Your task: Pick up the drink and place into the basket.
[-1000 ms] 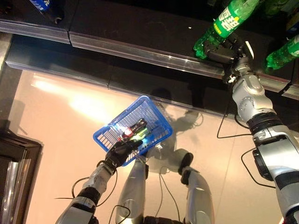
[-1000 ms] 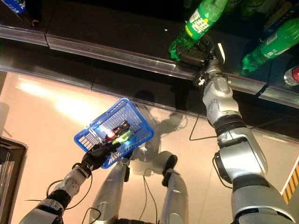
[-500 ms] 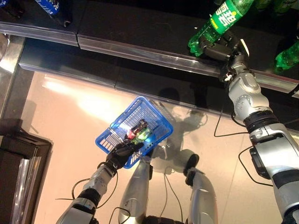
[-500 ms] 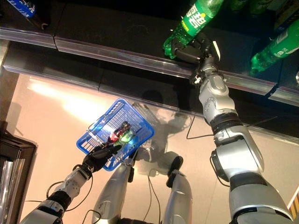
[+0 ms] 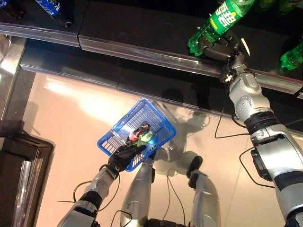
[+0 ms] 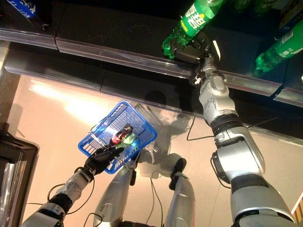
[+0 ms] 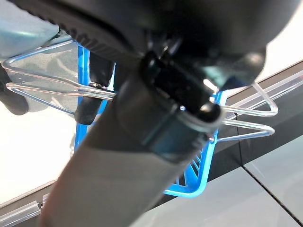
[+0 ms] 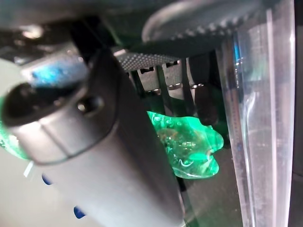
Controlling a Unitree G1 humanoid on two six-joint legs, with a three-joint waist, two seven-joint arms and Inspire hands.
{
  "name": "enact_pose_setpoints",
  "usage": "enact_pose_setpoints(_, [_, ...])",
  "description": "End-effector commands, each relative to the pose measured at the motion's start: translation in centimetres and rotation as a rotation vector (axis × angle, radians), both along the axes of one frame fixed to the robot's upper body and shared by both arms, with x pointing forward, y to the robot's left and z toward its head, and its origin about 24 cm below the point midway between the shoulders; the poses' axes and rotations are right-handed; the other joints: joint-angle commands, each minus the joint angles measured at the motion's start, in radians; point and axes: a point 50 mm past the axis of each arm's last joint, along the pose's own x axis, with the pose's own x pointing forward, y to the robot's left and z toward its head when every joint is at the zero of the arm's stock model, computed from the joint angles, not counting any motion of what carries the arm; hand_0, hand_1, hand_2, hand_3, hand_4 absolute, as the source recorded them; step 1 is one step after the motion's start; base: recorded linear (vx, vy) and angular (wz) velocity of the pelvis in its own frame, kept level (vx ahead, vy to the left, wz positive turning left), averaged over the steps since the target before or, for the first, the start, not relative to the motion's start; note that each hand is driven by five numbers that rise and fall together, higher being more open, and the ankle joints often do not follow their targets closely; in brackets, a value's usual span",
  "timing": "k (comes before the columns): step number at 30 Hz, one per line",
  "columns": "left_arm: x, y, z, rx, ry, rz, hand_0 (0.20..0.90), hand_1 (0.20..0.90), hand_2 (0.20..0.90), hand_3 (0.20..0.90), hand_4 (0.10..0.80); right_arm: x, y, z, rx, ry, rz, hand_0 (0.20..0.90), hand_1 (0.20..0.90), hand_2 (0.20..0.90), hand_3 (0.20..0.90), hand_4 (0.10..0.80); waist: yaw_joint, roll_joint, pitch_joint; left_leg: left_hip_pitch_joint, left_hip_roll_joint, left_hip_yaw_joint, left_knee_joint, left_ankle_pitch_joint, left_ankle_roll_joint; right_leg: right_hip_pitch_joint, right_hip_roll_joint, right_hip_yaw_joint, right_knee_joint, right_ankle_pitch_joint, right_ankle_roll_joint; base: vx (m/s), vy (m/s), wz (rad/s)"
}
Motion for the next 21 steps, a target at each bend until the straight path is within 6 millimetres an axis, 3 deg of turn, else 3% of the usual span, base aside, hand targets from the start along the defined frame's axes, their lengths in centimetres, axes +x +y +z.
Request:
enact_pose_setpoints(1, [-4.1, -0.1, -2.2, 0.033, 0.027, -0.145, 0.300, 0.300, 0.300, 0.200, 0.100, -1.5, 2.9, 8.0, -0.066, -0.318, 0.113, 0.300, 0.300, 0.300, 0.200, 0.100, 0.041, 0.046, -0.019, -0.004, -0.051, 0.012, 0.082, -0.098, 0.031, 0.030, -0.005, -0.019, -0.061, 0.029, 0.034, 0.000, 0.000, 0.00])
enact_pose_setpoints(13, [-4.1, 0.6, -2.0, 0.026, 0.013, -0.095, 0.300, 0.300, 0.300, 0.200, 0.100, -1.7, 3.2, 7.6, -0.059, -0.337, 0.152, 0.300, 0.300, 0.300, 0.200, 0.100, 0.037, 0.038, -0.030, 0.088, -0.052, 0.013, 0.008, -0.076, 0.027, 0.118, 0.004, -0.025, -0.129, 0.047, 0.039, 0.001, 0.001, 0.00])
enact_pose_setpoints(21, [-4.8, 1.6, -2.4, 0.011, 0.031, -0.035, 0.300, 0.300, 0.300, 0.200, 0.100, -1.7, 2.9, 5.9, -0.054, -0.300, 0.178, 0.300, 0.300, 0.300, 0.200, 0.100, 0.037, 0.025, -0.116, 0.200, -0.038, 0.022, -0.116, -0.045, 0.010, 0.231, 0.013, -0.050, -0.239, 0.072, 0.048, 0.039, 0.012, 0.01])
